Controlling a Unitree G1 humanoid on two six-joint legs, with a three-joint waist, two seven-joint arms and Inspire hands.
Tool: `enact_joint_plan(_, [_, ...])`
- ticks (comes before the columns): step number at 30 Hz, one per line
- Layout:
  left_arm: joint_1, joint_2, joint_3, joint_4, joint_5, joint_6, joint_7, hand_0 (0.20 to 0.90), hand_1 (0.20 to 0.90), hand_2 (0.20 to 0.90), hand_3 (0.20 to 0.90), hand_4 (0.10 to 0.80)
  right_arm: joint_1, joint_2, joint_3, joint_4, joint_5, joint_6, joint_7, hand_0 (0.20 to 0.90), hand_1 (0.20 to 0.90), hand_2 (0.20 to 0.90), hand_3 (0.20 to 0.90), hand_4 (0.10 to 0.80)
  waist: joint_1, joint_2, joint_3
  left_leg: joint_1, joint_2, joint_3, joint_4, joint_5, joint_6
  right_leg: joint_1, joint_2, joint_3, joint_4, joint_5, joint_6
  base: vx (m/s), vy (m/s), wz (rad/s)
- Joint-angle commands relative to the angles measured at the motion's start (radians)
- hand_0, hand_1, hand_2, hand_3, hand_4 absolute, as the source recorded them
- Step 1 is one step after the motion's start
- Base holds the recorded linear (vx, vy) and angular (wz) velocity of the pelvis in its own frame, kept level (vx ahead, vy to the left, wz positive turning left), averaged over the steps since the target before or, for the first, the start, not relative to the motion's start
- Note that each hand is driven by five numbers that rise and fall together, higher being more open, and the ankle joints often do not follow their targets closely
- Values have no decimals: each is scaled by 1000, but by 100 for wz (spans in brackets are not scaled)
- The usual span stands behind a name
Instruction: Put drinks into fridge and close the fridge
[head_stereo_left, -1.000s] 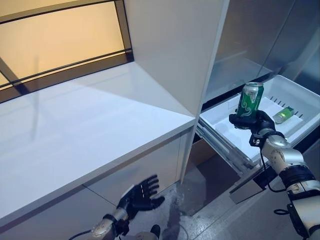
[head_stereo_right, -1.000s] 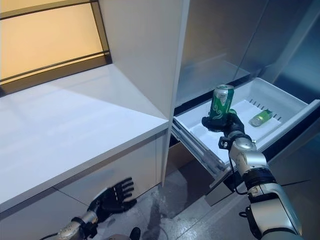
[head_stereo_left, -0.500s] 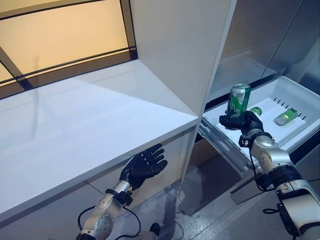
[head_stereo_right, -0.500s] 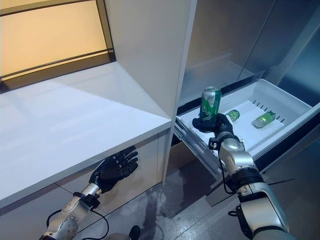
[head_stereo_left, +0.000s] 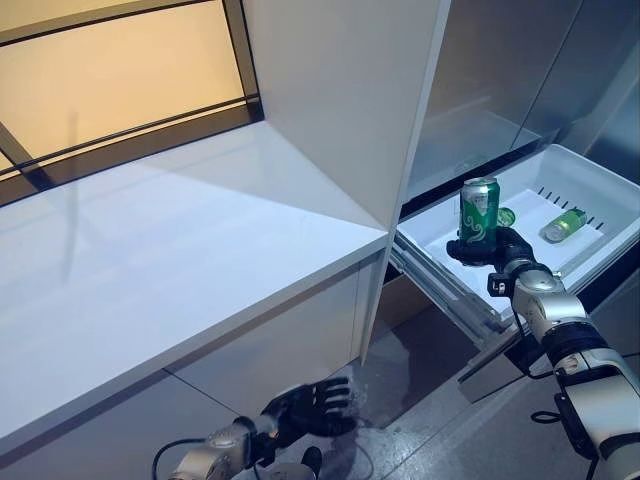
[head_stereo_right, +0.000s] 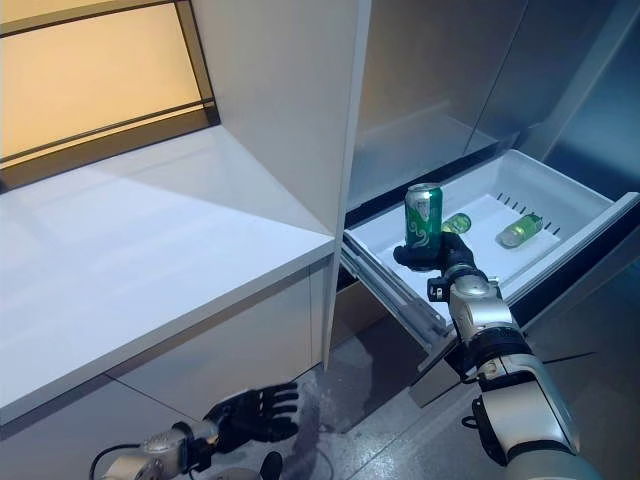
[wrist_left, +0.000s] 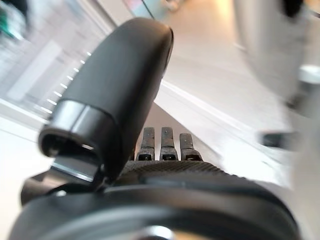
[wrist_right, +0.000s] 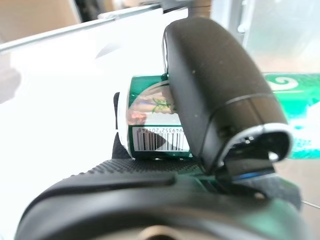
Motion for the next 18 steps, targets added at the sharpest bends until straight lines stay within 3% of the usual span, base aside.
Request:
enact_joint_plan(1, [-16,-8,12,57,57,-61,-16,900,900,900,900,800,-281,-173,57,-17,-54,-96,-1,300,300,300,200,100,20,-33,-92,33,-81,80,74,-156,47,-62,47,55,85,-61,-15,0,0,0])
enact_joint_plan(9, [-6,-61,158,290,188,-81,120,900,900,900,900,800,-296,-222,51,9,-146,-37,1,300,300,300,200,100,40,-45,-63,10,-79,72,107,-163,48,-75,39,33,117,-71,-22,42,-25,0])
enact_joint_plan(18, [11,-44,280,476,275,-31,224,900,900,900,900,800,-400,-322,119,65,-234,71,58,300,300,300,200,100,73,-49,-6,-68,-78,45,156,-163,49,-139,35,14,166,-83,-33,26,-28,3])
